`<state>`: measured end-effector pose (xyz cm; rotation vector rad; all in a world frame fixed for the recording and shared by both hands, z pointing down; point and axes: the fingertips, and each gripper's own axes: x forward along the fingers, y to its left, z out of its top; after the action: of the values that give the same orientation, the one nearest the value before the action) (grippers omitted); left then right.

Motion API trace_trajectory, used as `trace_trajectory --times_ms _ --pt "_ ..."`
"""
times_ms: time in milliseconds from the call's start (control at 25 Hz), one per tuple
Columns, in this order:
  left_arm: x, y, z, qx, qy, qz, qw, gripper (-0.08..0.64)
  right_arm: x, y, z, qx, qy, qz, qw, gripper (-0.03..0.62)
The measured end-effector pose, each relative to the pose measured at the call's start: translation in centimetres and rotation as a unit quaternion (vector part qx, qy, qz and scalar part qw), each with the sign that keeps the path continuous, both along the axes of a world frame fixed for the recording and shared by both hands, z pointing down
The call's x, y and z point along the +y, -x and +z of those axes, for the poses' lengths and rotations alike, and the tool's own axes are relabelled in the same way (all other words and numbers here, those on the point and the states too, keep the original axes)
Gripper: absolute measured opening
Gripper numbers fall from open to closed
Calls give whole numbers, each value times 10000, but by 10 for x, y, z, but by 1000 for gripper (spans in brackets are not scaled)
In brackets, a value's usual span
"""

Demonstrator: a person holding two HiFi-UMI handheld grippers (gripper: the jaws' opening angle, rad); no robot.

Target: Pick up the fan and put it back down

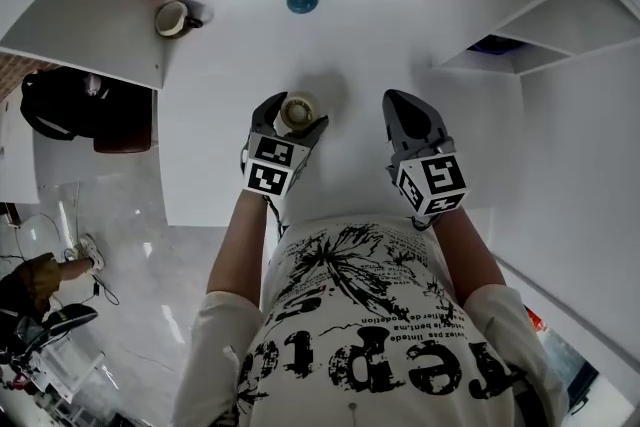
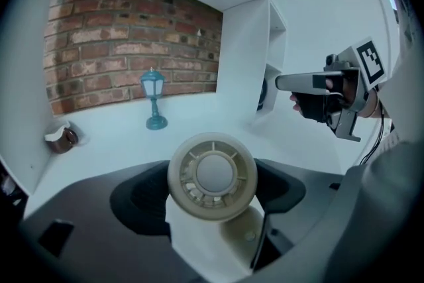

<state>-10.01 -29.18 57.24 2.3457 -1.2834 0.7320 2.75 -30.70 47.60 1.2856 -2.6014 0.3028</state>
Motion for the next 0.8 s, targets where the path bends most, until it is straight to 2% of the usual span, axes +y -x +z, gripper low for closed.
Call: trace_trajectory --times_ms 360,600,800 --pt "-5 -2 72 -123 969 -56 9952 379 -1 7 17 75 47 -129 9999 15" --pt "-11 -5 87 -231 1235 -46 9921 379 0 14 4 20 -108 -310 9995 15" --pt "-16 -6 97 -536 1319 -35 9898 379 -6 10 11 -6 4 -237 9997 15"
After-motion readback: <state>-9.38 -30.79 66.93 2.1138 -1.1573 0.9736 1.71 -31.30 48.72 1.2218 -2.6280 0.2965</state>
